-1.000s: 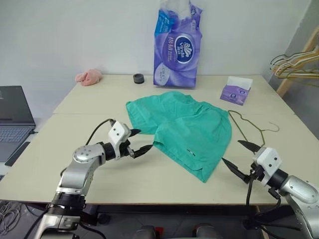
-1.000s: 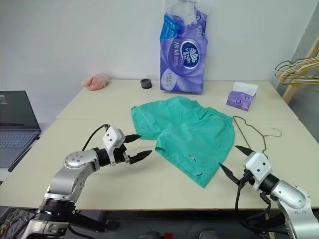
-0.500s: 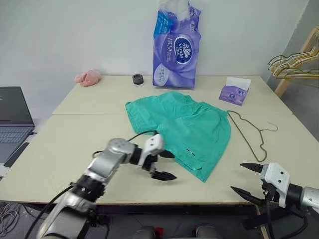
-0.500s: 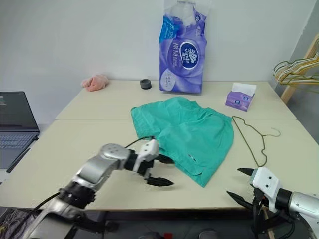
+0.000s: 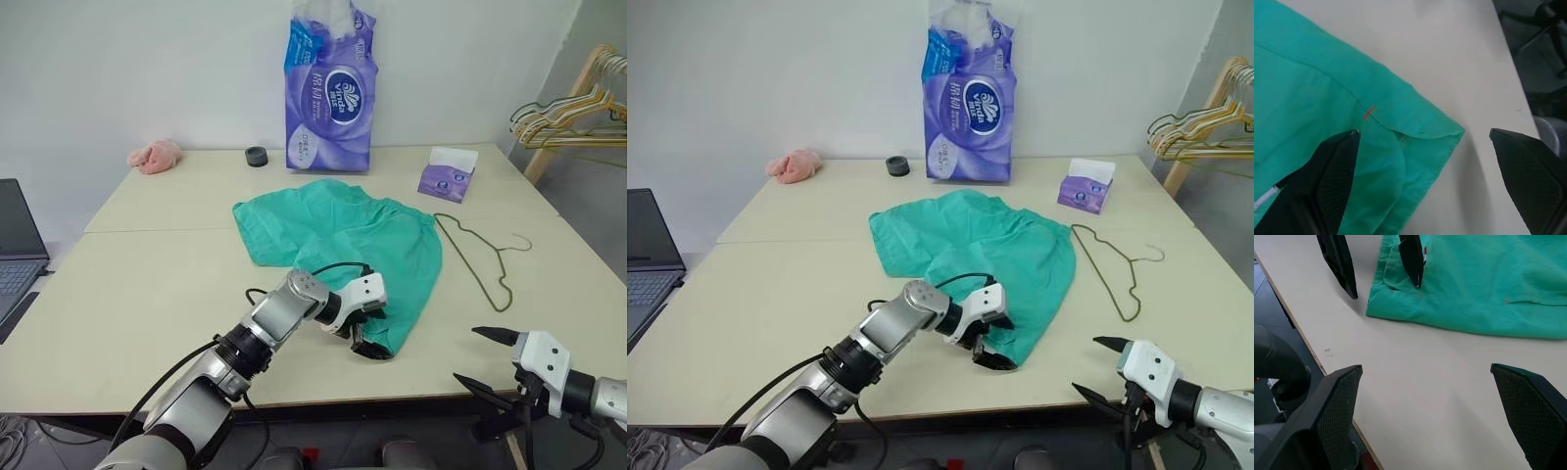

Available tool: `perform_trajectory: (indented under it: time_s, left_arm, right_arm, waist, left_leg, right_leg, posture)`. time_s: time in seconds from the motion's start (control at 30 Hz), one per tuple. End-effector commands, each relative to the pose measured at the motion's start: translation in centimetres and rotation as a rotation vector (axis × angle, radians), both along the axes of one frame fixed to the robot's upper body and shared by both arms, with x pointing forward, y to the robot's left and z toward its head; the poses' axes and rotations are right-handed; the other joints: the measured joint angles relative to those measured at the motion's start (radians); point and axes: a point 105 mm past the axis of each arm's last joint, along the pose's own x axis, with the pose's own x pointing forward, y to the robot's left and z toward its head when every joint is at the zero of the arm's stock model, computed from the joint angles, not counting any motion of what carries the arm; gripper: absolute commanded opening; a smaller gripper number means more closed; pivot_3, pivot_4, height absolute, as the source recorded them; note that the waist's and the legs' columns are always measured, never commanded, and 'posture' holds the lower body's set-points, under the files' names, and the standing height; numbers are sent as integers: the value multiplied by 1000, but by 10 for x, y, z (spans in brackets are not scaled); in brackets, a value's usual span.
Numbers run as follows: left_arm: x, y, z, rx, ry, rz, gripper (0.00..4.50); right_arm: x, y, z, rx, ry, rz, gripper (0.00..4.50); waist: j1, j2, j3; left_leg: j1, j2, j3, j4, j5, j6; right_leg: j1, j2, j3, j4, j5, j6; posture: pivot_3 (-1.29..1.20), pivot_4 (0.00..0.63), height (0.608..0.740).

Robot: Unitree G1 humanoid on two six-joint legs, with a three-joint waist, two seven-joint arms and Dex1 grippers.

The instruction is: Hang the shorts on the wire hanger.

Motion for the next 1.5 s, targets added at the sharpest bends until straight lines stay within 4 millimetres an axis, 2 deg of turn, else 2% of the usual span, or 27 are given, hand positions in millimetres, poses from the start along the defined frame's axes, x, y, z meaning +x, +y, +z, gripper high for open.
perform_trajectory:
  time_s: [0.03,0.23,0.27,0.4,0.77,0.83,1.0,1.1,1.23,1.33,1.5]
  left_arm:
    - [7,-5,1,25,-84,1,4480]
    - [-2,-7,-10,27,-49,26,4480]
    - [-2,-7,-11,23,-44,42,4306]
    - [-1,-1,-17,20,-5,90,3342]
    - [8,29,-14,-52,105,236,55]
    - [6,35,-12,-58,121,236,18]
    - [-21,82,3,-59,227,158,18]
    - [-40,120,8,-9,290,131,18]
    - [-50,151,17,10,337,163,18]
    - [-42,159,25,-21,320,224,18]
    - [-25,153,43,-115,291,281,18]
  right_arm:
    - [4,3,12,-19,-64,37,4500]
    - [5,23,17,2,-84,111,4500]
    - [5,26,18,10,-87,116,4500]
    - [10,29,18,10,-94,124,4500]
    - [22,29,28,7,-151,109,4500]
    - [24,27,30,-1,-160,103,4500]
    - [44,18,33,-78,-227,95,4500]
    - [69,9,30,-191,-313,64,4500]
    - [101,-3,23,-320,-410,22,4500]
    - [122,-2,19,-399,-492,31,4500]
    - [139,12,8,-506,-589,145,4500]
  waist:
    - [1,0,0]
    - [3,-1,1]
    - [3,-1,0]
    - [4,0,0]
    - [0,0,0]
    - [0,1,0]
    - [-11,3,2]
    - [-16,3,4]
    - [-6,4,9]
    - [10,6,11]
    - [23,6,11]
  left_leg:
    - [0,0,0,0,0,0]
    - [0,0,-1,0,0,0]
    - [0,0,-1,0,0,0]
    - [1,0,-1,0,0,0]
    - [1,0,-1,0,0,0]
    - [1,0,-1,0,0,0]
    - [1,1,-1,-1,0,0]
    - [1,1,0,-2,0,0]
    - [1,0,0,-1,0,0]
    - [0,0,-1,-1,0,0]
    - [-1,0,-1,-2,0,0]
  right_leg:
    - [0,0,0,0,0,0]
    - [0,0,0,0,0,0]
    - [0,0,0,0,0,0]
    - [0,-1,-1,0,0,1]
    - [0,-1,-1,0,0,0]
    - [0,-1,-1,0,0,0]
    - [-1,0,0,1,0,0]
    - [-3,0,0,1,0,-1]
    - [-6,-1,0,1,-1,-1]
    - [-7,-1,-1,1,0,-1]
    - [-9,-1,-1,2,-1,-2]
  posture:
    - [-211,29,740]
    - [-209,35,740]
    - [-209,35,740]
    - [-201,37,740]
    - [-199,39,740]
    - [-199,39,740]
    - [-183,44,740]
    - [-167,44,740]
    - [-130,40,740]
    - [-99,32,740]
    - [-79,24,740]
